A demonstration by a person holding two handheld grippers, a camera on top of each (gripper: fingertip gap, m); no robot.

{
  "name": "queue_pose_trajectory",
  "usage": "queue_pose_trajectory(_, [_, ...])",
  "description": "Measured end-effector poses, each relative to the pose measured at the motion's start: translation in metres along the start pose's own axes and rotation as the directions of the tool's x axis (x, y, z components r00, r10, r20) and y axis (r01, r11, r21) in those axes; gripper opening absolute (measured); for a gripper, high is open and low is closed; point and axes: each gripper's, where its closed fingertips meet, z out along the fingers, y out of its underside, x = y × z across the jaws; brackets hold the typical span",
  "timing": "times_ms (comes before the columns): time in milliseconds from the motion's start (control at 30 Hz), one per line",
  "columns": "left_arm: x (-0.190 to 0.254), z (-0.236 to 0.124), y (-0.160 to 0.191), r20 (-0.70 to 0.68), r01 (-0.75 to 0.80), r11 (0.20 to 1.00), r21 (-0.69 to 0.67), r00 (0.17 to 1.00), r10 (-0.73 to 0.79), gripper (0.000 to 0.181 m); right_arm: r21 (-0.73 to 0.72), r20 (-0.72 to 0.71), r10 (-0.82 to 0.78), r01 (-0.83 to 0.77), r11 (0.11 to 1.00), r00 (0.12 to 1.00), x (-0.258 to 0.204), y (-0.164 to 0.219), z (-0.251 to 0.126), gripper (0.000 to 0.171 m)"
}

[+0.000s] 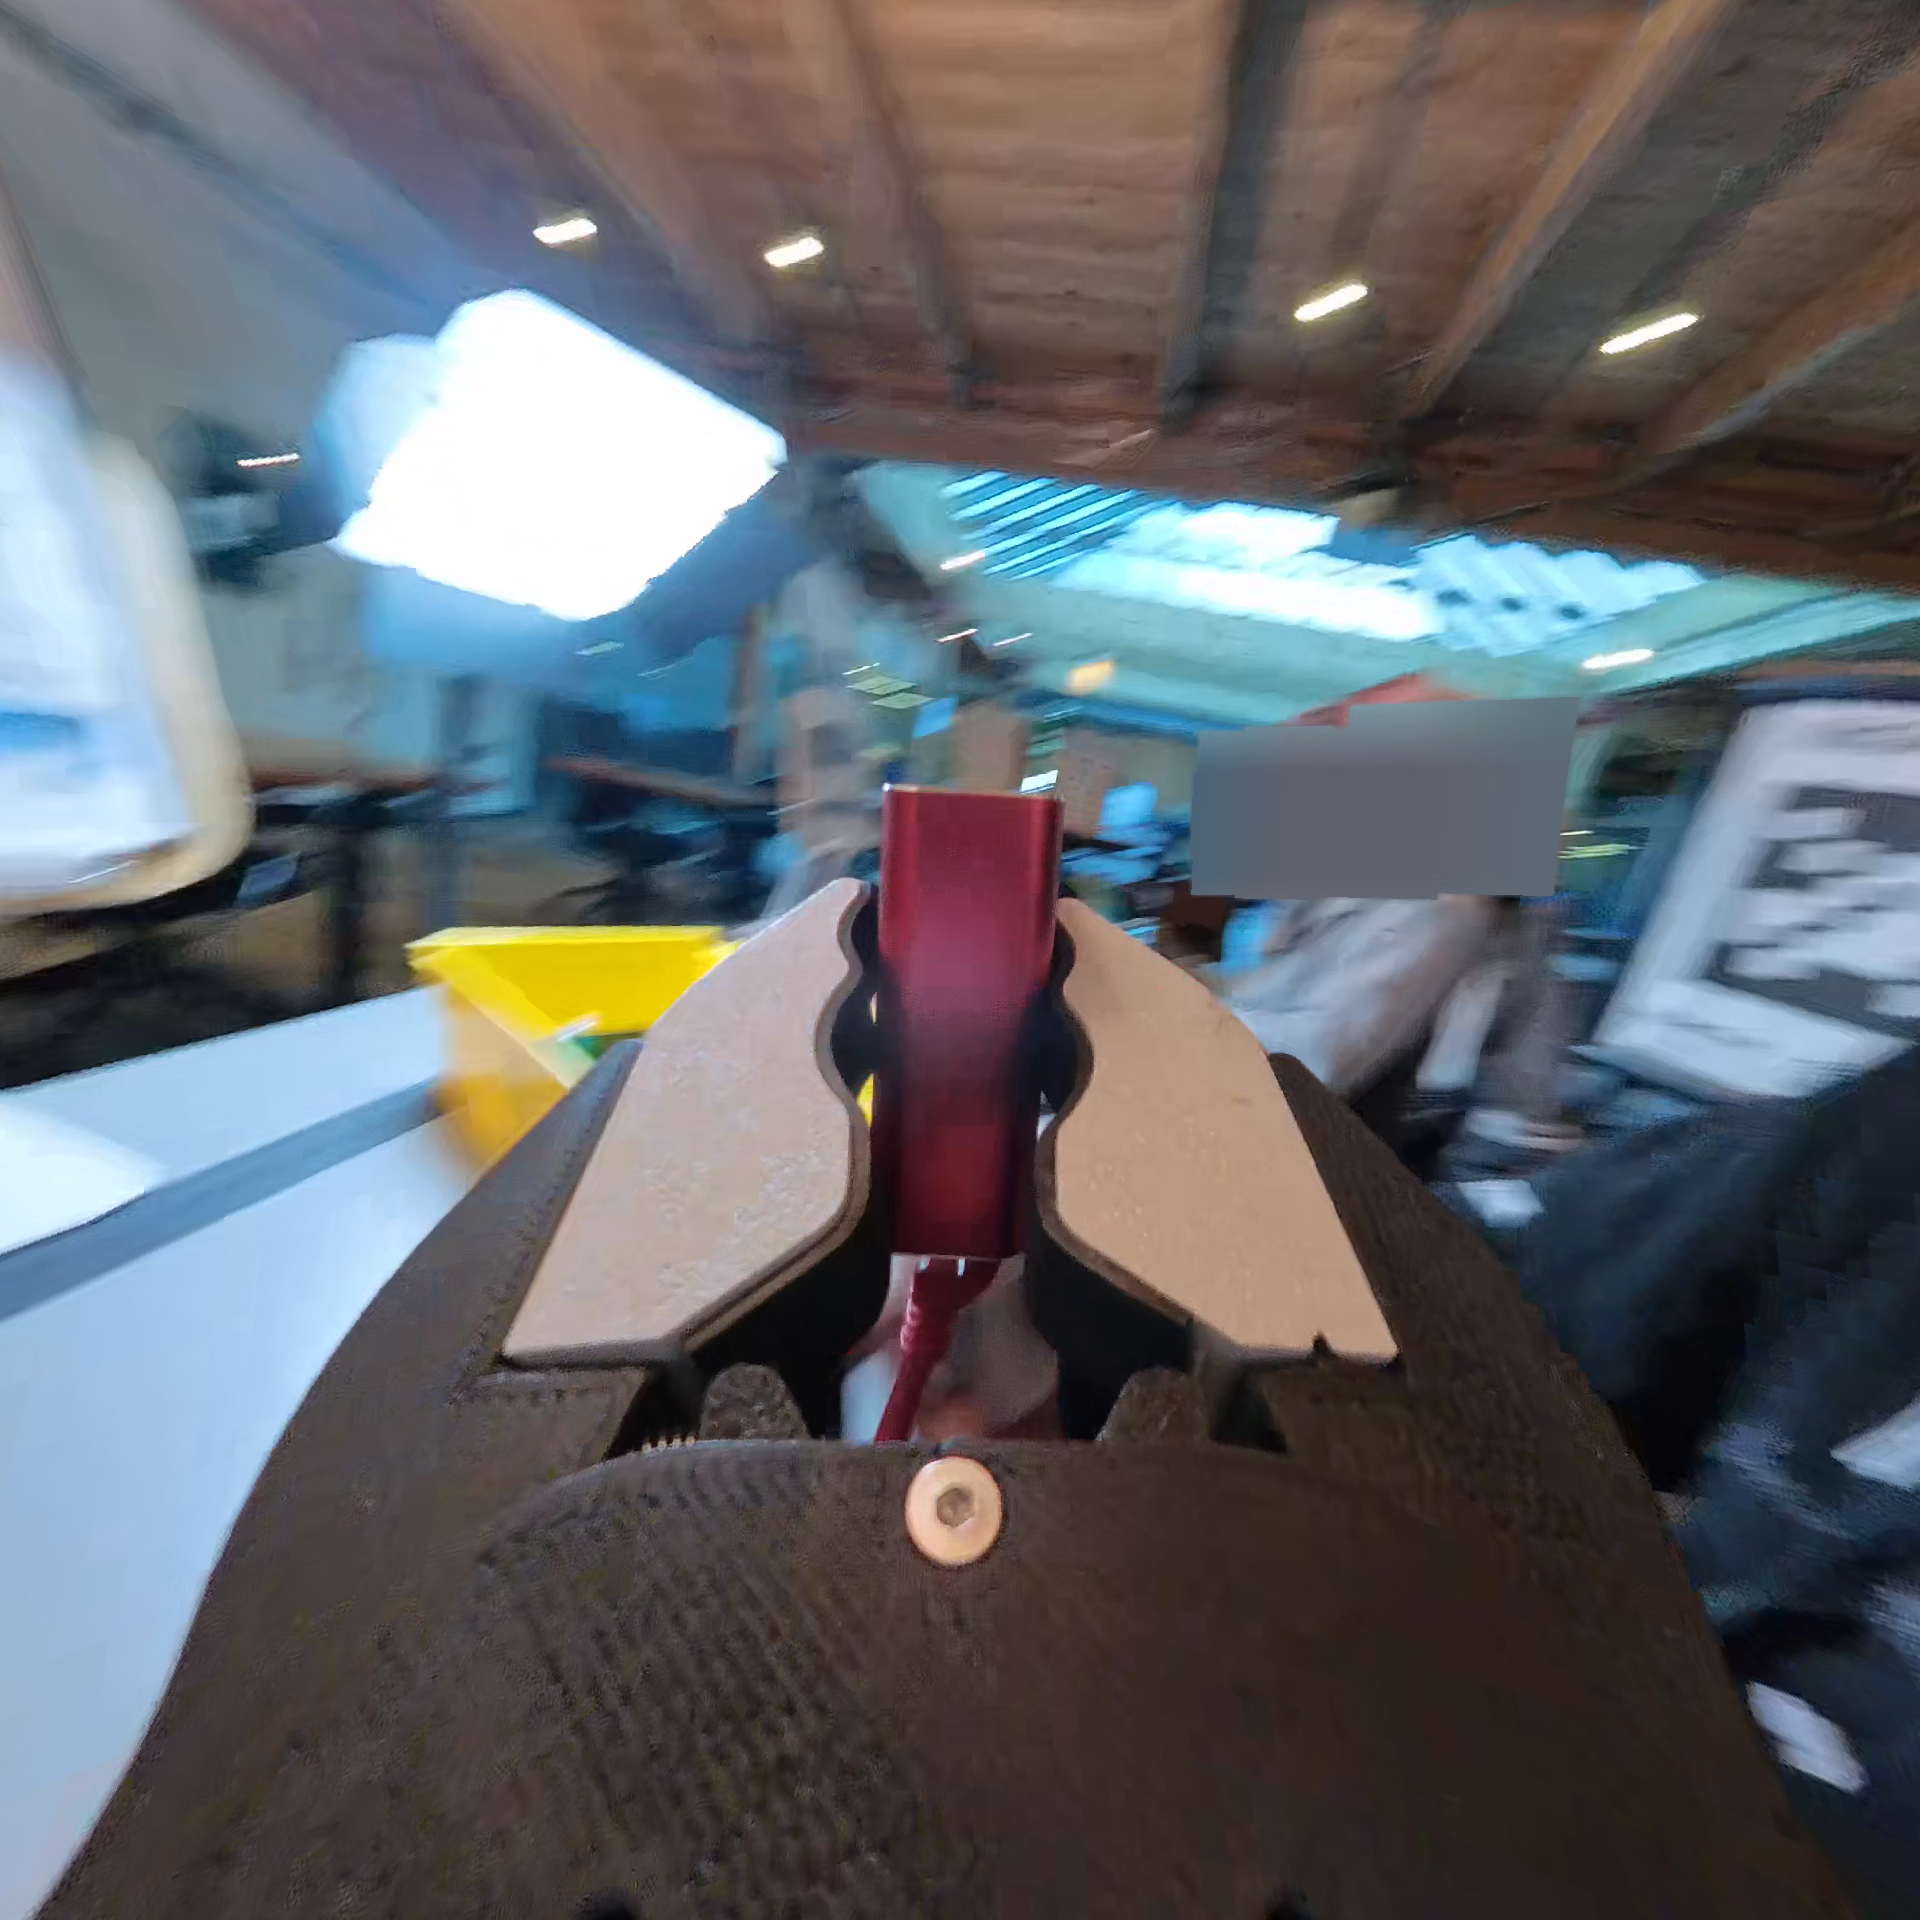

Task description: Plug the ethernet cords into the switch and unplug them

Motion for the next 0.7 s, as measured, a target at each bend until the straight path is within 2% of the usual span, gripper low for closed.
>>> queue_pose_trajectory(33, [0.018,0.004,-0.009,-0.070,-0.016,1.000,-0.003,0.997,0.016,0.028,-0.015,0.000,0.026,-0.026,1.000,1.000,0.005,0.009,0.001,0.013])
queue_pose_trajectory(67, [0.027,0.007,-0.014,-0.059,-0.129,0.991,-0.021,0.990,0.128,0.029,0.001,0.050,0.059,-0.060,0.998,0.997,0.000,0.010,0.001,0.013])
queue_pose_trajectory(100, [0.031,0.007,-0.024,-0.030,-0.213,0.977,-0.007,0.977,0.213,0.029,-0.013,0.064,-0.016,0.017,1.000,0.998,-0.010,0.011,0.001,0.013])
queue_pose_trajectory(167, [0.025,-0.003,-0.043,-0.018,-0.183,0.983,0.030,0.983,0.184,0.029,-0.030,0.080,-0.119,0.122,0.992,0.990,-0.027,0.003,-0.002,0.014])
queue_pose_trajectory(267, [-0.003,-0.021,-0.052,0.041,-0.107,0.993,0.048,0.994,0.105,0.029,-0.025,0.119,-0.088,0.092,0.995,0.989,-0.034,-0.012,-0.019,0.013])
queue_pose_trajectory(400, [-0.039,-0.038,-0.049,0.170,-0.109,0.993,0.038,0.980,0.101,0.029,-0.005,0.112,-0.109,0.110,0.994,0.988,-0.041,-0.034,-0.050,0.014])
queue_pose_trajectory(533, [-0.061,-0.046,-0.039,0.210,-0.050,0.998,0.037,0.977,0.041,0.028,-0.001,0.001,-0.207,0.207,0.978,0.978,-0.035,-0.065,-0.082,0.013])
queue_pose_trajectory(700, [-0.063,-0.042,-0.011,0.210,-0.058,0.997,-0.059,0.975,0.069,0.028,-0.077,-0.188,-0.331,0.322,0.943,0.925,-0.003,-0.113,-0.124,0.013])
